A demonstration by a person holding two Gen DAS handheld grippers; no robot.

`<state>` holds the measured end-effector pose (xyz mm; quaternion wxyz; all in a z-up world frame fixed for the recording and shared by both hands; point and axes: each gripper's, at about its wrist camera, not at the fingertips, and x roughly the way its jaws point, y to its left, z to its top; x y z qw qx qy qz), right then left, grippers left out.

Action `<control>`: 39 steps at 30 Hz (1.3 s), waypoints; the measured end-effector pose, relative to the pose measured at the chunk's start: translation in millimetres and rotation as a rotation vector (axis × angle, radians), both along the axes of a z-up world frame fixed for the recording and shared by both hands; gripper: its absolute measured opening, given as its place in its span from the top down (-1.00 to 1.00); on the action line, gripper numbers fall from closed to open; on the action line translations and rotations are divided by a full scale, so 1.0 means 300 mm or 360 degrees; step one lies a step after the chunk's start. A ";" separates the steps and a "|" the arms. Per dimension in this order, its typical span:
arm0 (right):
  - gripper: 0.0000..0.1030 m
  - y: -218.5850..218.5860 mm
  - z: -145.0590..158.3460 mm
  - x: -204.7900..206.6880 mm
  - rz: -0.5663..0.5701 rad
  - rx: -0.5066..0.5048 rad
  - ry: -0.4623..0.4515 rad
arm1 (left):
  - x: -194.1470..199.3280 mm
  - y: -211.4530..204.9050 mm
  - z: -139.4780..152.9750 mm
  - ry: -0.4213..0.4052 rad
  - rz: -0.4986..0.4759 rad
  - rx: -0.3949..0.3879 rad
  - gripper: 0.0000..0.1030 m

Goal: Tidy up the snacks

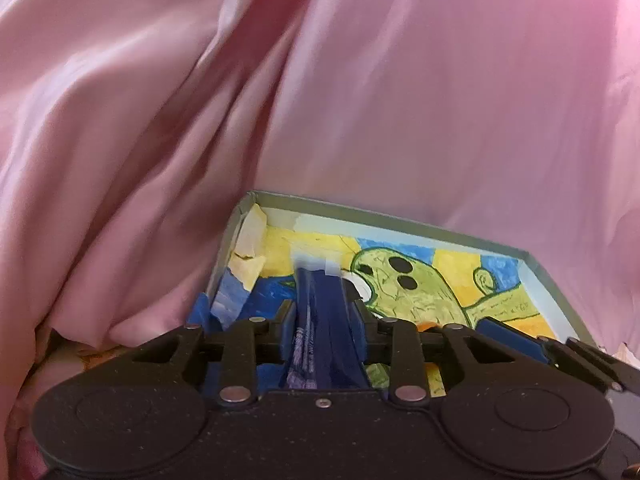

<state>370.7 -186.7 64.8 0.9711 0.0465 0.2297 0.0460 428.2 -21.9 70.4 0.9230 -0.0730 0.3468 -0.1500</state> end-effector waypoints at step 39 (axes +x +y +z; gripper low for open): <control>-0.97 0.207 -0.108 -0.335 0.0275 0.0334 -0.0447 | -0.125 0.278 0.159 -0.0408 0.0097 -0.0113 -0.89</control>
